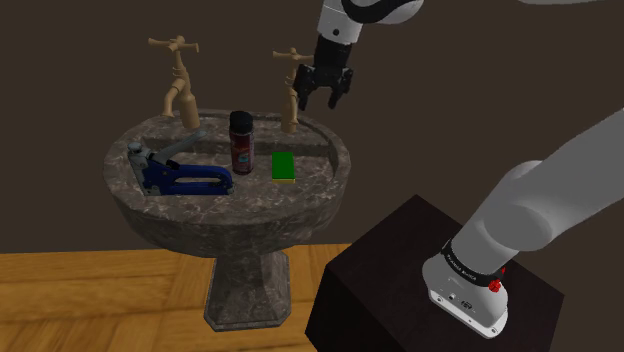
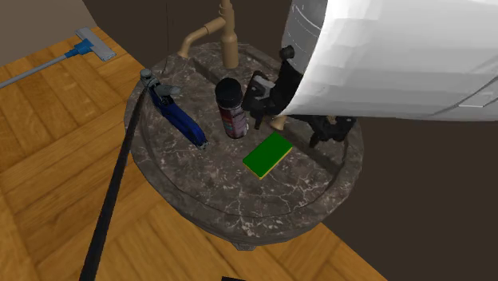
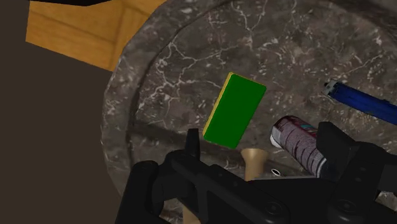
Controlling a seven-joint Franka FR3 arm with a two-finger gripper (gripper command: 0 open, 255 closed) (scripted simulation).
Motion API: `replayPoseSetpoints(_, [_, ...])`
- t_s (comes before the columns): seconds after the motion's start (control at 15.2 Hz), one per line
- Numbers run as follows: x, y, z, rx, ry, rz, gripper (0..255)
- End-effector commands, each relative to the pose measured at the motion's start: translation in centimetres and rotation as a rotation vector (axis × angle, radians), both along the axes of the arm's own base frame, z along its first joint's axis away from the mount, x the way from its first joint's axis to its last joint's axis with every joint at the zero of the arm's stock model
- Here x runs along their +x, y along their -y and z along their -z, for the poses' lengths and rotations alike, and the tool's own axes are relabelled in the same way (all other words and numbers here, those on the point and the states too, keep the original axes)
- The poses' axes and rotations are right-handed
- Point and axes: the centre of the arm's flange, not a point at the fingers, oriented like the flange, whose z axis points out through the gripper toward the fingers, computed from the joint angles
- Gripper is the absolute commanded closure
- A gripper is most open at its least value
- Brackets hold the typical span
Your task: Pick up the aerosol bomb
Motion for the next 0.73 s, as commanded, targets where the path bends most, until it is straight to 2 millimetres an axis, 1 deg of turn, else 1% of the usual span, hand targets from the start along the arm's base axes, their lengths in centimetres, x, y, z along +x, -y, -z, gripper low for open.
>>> replayPoseSetpoints(0.0, [1.9, -1.7, 0.6, 0.007, -0.002, 0.016, 0])
replayPoseSetpoints(0.66, [12.3, -9.0, 3.7, 0.034, -0.014, 0.087, 0])
